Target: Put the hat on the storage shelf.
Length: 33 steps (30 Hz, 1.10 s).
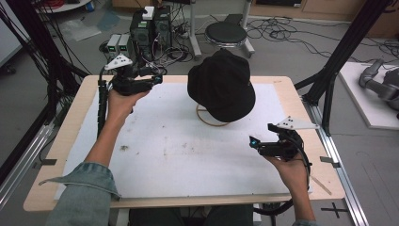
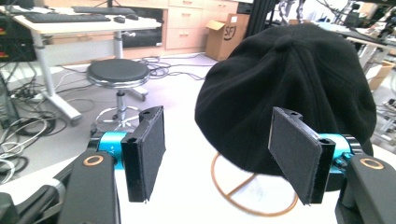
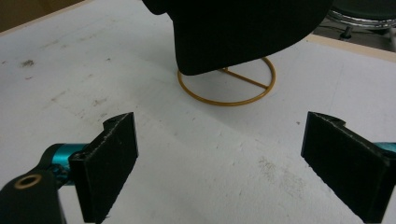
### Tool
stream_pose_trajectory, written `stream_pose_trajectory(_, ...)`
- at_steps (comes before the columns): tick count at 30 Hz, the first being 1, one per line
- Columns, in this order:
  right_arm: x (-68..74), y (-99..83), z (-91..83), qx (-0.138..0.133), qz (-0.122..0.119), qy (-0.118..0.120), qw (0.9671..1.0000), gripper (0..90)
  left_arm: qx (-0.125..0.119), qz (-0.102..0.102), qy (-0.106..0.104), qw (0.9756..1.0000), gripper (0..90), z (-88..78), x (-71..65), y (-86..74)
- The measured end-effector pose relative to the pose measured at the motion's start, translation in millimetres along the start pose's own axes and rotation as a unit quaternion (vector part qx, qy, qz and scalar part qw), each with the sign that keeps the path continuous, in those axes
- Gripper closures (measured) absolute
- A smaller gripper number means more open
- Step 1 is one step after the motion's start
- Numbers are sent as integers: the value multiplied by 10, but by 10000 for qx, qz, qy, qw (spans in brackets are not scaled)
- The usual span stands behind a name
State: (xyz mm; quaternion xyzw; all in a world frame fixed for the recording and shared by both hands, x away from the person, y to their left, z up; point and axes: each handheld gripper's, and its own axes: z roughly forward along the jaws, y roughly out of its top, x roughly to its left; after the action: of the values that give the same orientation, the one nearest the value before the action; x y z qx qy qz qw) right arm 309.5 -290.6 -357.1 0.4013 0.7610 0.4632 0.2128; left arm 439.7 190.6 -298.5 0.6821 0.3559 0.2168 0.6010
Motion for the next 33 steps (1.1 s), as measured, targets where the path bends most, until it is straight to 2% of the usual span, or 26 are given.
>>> stream_pose_trajectory(4,-15,26,40,23,-25,-27,10000,106,36,10,98,9999,343,-199,34,-74)
stream_pose_trajectory(7,-26,33,71,39,-49,-42,10000,106,63,92,197,9997,336,-336,42,-127)
stream_pose_trajectory(16,-48,48,129,69,-43,-45,10000,106,32,209,573,9981,322,-780,83,-335)
stream_pose_trajectory(23,-92,57,152,65,17,-72,10000,106,109,312,865,9957,315,-1020,85,-545)
stream_pose_trajectory(28,-101,65,178,94,40,-76,9999,106,43,332,1042,9940,315,-1198,55,-691)
stream_pose_trajectory(33,-108,72,207,101,50,-82,9999,106,43,337,1150,9928,315,-1307,17,-835)
